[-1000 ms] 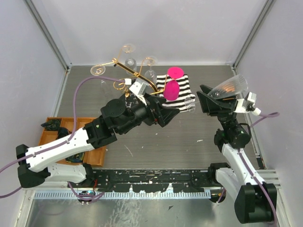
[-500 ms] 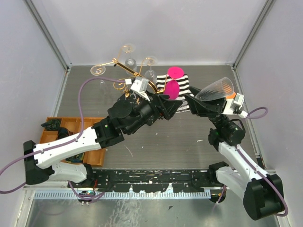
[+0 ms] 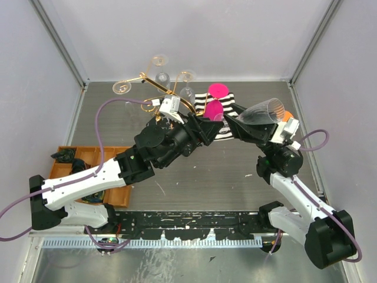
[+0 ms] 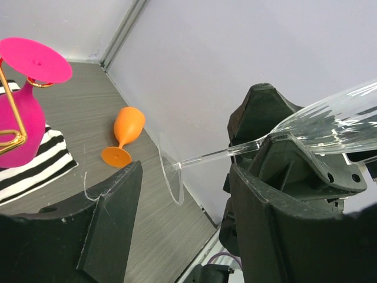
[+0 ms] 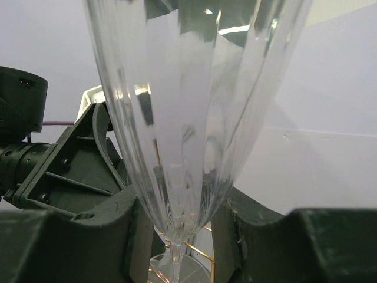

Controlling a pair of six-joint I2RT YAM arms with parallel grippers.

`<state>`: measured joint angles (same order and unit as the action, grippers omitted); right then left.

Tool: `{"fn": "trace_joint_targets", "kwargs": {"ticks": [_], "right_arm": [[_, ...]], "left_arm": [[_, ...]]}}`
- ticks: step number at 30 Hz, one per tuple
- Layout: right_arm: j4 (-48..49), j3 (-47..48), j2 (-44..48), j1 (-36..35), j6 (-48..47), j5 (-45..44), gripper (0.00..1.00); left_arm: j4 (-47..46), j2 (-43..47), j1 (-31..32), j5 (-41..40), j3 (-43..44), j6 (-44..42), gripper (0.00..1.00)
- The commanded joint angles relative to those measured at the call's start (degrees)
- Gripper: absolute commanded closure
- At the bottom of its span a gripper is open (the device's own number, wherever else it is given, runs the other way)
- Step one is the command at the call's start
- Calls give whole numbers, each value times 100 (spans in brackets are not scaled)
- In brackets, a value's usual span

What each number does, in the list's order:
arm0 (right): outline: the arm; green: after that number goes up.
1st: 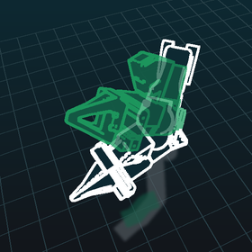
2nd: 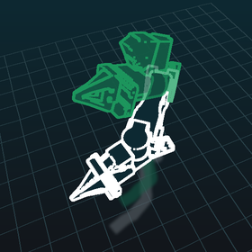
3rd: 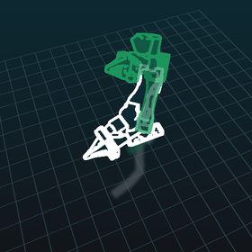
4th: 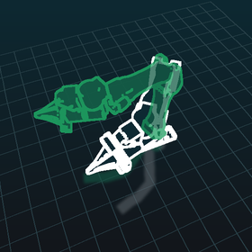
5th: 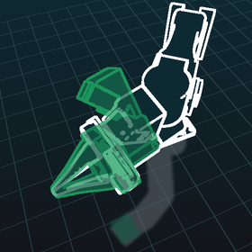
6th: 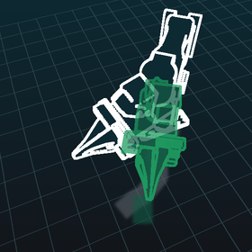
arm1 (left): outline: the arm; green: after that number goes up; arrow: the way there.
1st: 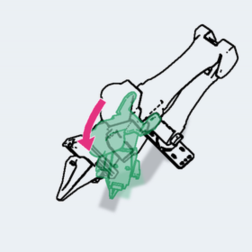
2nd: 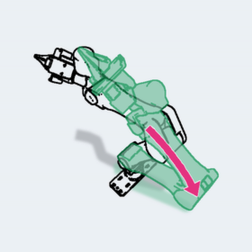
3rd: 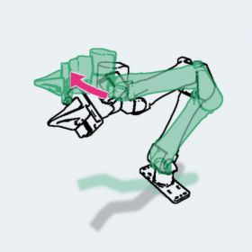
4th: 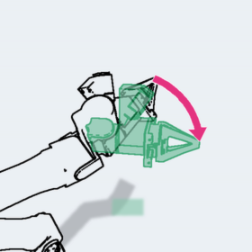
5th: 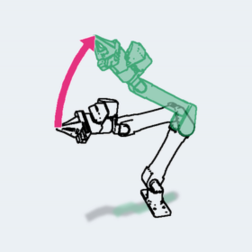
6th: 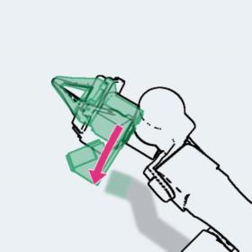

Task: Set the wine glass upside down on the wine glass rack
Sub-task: Turn the wine glass upside down at the wine rack.

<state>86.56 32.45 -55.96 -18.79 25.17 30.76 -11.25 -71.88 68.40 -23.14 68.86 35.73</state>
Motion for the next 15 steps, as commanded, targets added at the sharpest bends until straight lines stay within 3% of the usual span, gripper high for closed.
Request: {"fn": "trace_joint_targets", "kwargs": {"ticks": [1, 11, 15], "right_arm": [[1063, 254, 115, -63, -285, 90, 100], [1063, 345, 313, -220, -293, 147, 99], [1057, 355, 357, -236, -301, 234, 99]], "left_arm": [[-39, -45, 24, -202, 116, 236, 33], [8, -326, 26, -83, 258, 474, 38], [8, -362, 24, -53, 283, 499, 50]]}}
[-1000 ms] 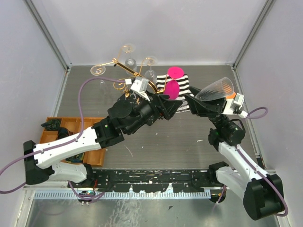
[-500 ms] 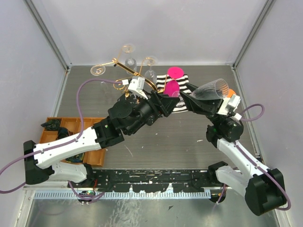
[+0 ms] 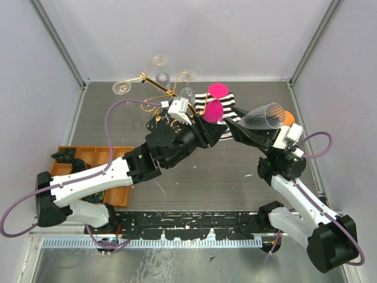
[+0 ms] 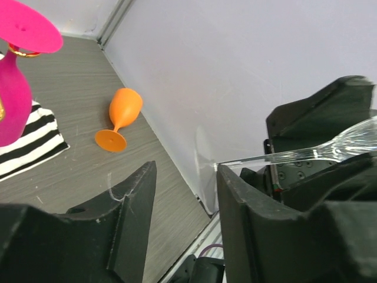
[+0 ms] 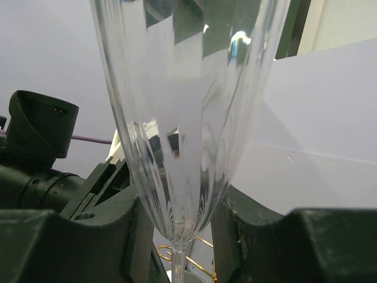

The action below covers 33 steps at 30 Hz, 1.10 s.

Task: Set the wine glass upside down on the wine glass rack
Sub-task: Turn the wine glass upside down at the wine rack.

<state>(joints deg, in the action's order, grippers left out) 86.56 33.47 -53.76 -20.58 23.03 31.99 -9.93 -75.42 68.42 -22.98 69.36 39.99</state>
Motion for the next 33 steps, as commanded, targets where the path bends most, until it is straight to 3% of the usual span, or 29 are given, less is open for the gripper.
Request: {"fn": "trace_joint_targets", "kwargs": {"ticks": [1, 6, 15, 23, 33], "right_arm": [[1056, 241, 138, -60, -110, 121, 99], [1056, 136, 139, -62, -166, 138, 99], [1049, -9, 185, -69, -238, 62, 95], [586, -167, 319, -69, -601, 124, 73], [202, -272, 392, -67, -775, 185, 33]], "left_arm": [[-123, -12, 22, -60, 243, 72, 54], [-212, -5, 22, -17, 256, 49, 64], [-426, 83, 23, 0, 142, 44, 99], [-457, 142, 22, 103, 150, 103, 100], [-482, 120, 22, 232, 167, 211, 100]]}}
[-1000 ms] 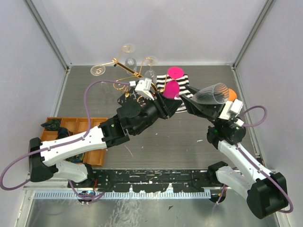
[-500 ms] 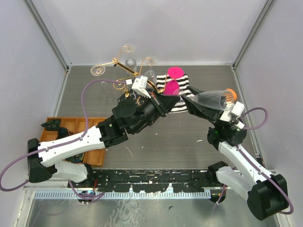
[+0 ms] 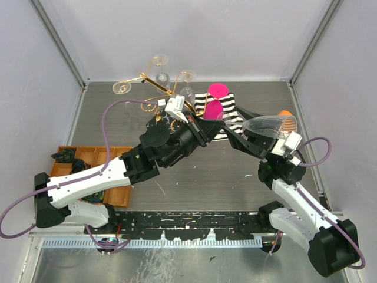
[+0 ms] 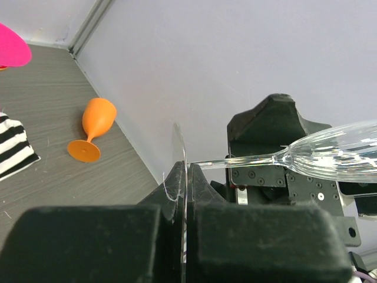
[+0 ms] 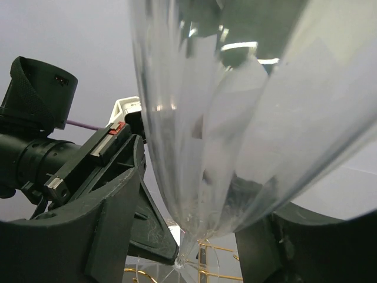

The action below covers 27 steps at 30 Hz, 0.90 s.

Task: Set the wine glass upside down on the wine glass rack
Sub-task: Turn the wine glass upside down at the wine rack.

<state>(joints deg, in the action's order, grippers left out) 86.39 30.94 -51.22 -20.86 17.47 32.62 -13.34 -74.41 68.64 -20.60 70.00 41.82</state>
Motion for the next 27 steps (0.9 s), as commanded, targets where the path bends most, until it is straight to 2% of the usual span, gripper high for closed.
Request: {"fn": "trace_joint_targets", "kwargs": {"ticks": [1, 8, 15, 20, 27], "right_arm": [[143, -50, 178, -38, -260, 117, 32], [-865, -445, 625, -40, -528, -472, 27], [-1953, -1065, 1310, -41, -573, -928, 26], [-3758, -988, 1926, -34, -307, -1292, 26], [-7194, -191, 2395, -40, 257, -2169, 25]], "left_arm": [[-142, 35, 0, -11, 94, 30, 100], [-77, 407, 0, -150, -7, -256, 100], [513, 949, 0, -723, -95, -950, 100], [913, 1507, 0, -1196, -114, -2093, 100], [2541, 1804, 0, -1899, 439, -3275, 100]]}}
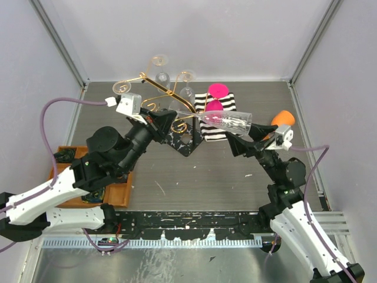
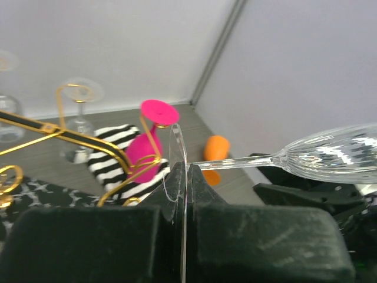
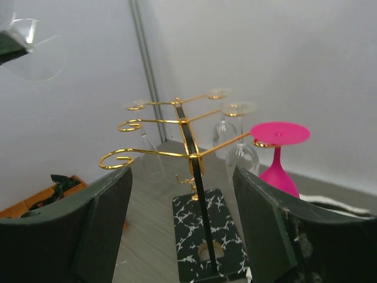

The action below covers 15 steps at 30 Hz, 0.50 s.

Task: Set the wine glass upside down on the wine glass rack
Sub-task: Turn the wine glass upside down at the wine rack.

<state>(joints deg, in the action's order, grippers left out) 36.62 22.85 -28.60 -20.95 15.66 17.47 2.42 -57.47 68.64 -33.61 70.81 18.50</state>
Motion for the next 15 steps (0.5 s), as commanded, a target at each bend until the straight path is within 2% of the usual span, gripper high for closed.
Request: {"fn": "trace_joint_targets", "kwargs": {"ticks": [1, 4, 8, 9, 10, 11, 15], "right_arm": [[-2661, 746, 128, -32, 562, -735, 25], [-4121, 1311, -72, -31, 816, -1006, 25], [-5940, 2070, -682, -32, 670, -871, 22], [-6325, 2252, -840, -30, 618, -803, 19], [-6712, 2448, -1037, -32, 551, -699, 8], [-7017, 2642, -1227, -24, 455, -578, 0], [-7599, 2921, -1550, -31, 246, -476, 0]], "left_arm": [[1127, 131, 2, -658, 393, -1062, 100], [1645, 131, 0, -763, 552, -1325, 100], [2145, 155, 7, -678, 624, -1707, 100], [2189, 202, -3, -618, 582, -1814, 100], [2193, 265, 0, -507, 513, -1962, 100], [2170, 335, 0, -446, 442, -2090, 100], [2167, 550, 4, -582, 303, -2674, 100]]}}
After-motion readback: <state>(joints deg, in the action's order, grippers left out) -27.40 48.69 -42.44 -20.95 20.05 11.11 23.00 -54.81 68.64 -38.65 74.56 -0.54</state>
